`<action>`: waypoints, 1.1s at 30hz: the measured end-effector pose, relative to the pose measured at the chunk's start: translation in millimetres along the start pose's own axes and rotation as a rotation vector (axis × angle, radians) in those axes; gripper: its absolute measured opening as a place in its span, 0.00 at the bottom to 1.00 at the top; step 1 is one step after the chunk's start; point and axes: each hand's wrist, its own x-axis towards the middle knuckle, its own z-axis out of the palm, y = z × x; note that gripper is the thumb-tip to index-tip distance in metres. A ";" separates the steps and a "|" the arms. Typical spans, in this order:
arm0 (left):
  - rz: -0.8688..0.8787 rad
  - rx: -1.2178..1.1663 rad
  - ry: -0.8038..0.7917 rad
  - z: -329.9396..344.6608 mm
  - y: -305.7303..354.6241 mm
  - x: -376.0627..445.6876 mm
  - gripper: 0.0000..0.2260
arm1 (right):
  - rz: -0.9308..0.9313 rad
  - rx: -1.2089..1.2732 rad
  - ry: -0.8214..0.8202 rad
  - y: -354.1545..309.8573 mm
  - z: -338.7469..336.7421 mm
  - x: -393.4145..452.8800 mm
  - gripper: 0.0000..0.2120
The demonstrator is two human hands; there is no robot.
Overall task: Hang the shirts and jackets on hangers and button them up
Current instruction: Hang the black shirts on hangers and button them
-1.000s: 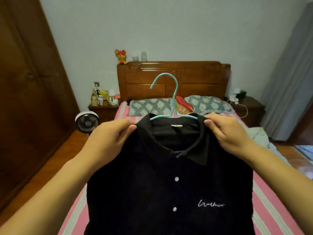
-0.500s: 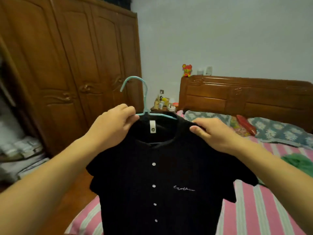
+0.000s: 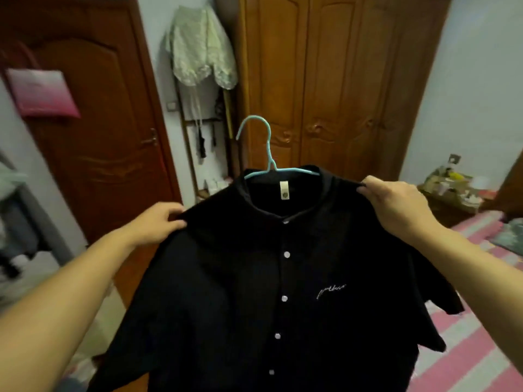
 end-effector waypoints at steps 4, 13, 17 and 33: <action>-0.217 -0.001 0.069 -6.0 -121.6 -12.4 0.08 | -0.091 0.106 -0.050 -60.1 107.0 50.0 0.11; -0.199 0.081 0.489 -72.8 -225.3 24.0 0.08 | -0.154 0.435 -0.302 -162.3 256.2 180.2 0.12; -0.178 0.215 0.408 -107.2 -264.0 17.0 0.11 | -0.170 0.527 -0.403 -182.9 296.7 221.5 0.12; -0.756 0.488 0.935 -188.2 -265.1 -15.4 0.12 | -0.497 1.056 -0.341 -306.7 347.8 363.7 0.10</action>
